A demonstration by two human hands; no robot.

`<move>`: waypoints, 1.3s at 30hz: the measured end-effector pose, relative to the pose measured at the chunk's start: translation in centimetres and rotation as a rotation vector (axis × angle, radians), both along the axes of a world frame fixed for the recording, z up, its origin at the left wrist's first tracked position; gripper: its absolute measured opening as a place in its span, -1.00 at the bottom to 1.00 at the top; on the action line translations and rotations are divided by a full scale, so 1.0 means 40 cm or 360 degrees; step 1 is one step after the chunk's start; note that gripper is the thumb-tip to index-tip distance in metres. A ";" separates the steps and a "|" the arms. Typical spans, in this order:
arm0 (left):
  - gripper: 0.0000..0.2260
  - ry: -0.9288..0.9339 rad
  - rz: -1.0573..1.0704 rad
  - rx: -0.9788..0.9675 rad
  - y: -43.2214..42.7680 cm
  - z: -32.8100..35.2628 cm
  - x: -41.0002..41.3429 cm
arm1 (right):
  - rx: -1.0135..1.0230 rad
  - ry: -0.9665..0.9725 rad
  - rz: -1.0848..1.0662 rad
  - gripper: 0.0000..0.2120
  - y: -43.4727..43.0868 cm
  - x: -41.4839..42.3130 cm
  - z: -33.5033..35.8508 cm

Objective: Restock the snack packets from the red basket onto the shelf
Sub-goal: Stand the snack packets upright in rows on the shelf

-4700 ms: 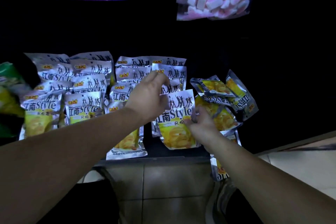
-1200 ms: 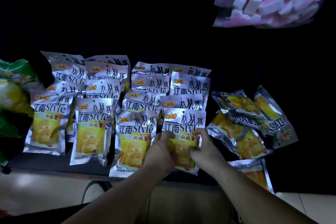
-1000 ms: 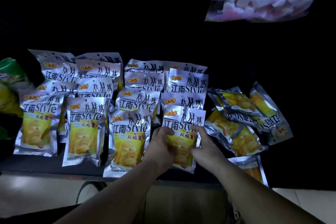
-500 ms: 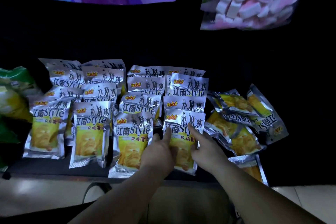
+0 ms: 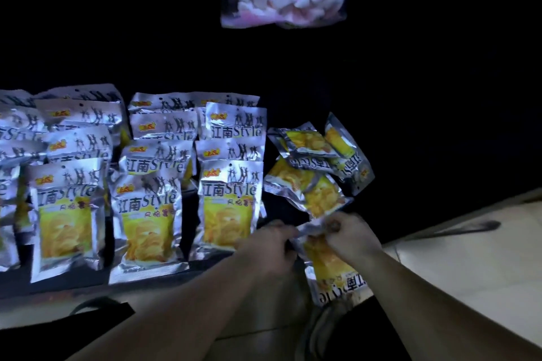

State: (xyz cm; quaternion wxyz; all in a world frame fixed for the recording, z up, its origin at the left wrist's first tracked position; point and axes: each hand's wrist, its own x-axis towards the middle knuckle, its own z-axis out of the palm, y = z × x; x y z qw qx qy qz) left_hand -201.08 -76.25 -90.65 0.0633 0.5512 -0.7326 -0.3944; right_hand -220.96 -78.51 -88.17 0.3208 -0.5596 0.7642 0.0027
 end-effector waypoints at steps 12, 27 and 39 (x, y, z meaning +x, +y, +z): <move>-0.72 -0.0145 0.0149 0.0001 -0.045 -0.107 -0.128 | 0.0179 -0.0459 -0.0207 -0.49 0.012 -0.103 -0.106; -0.21 0.0296 -0.0038 -0.0281 -0.112 0.155 0.036 | -0.0334 -0.0764 0.0221 -0.62 -0.088 0.043 0.135; -0.69 -0.0001 0.0197 -0.0100 -0.086 0.387 0.193 | -0.0725 -0.0627 0.0591 -0.66 -0.081 0.224 0.382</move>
